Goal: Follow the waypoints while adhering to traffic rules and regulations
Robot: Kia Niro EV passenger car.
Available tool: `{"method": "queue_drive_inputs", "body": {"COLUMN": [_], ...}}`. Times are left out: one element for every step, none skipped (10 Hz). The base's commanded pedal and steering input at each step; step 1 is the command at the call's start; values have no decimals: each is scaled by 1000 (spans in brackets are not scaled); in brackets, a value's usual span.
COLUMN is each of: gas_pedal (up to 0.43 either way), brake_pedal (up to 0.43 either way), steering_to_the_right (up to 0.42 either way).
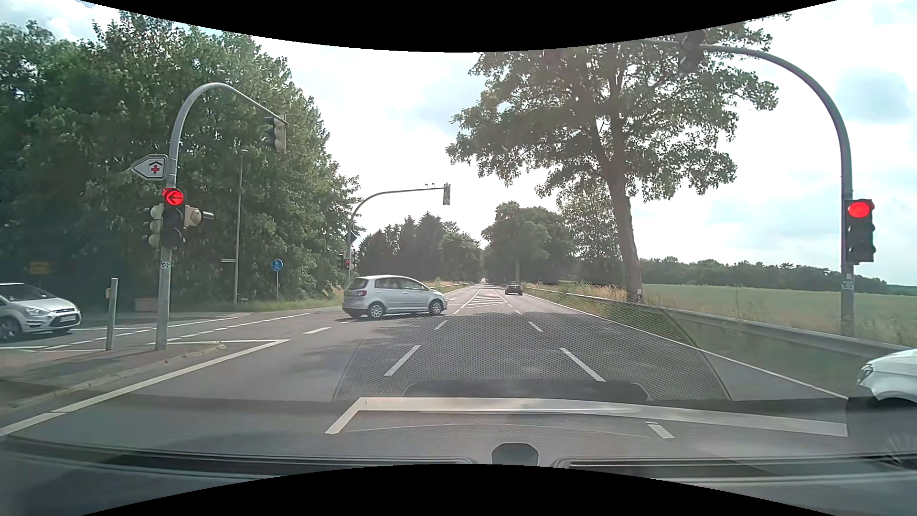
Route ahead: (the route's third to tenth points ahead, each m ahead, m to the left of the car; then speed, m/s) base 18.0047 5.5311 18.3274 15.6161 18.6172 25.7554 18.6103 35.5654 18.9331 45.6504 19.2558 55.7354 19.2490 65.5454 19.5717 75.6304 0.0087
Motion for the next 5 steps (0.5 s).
{"method": "queue_drive_inputs", "body": {"gas_pedal": [0, 0, 0, 0, 0], "brake_pedal": [591, 585, 573, 567, 555], "steering_to_the_right": [-1, -2, -1, -2, -1]}}
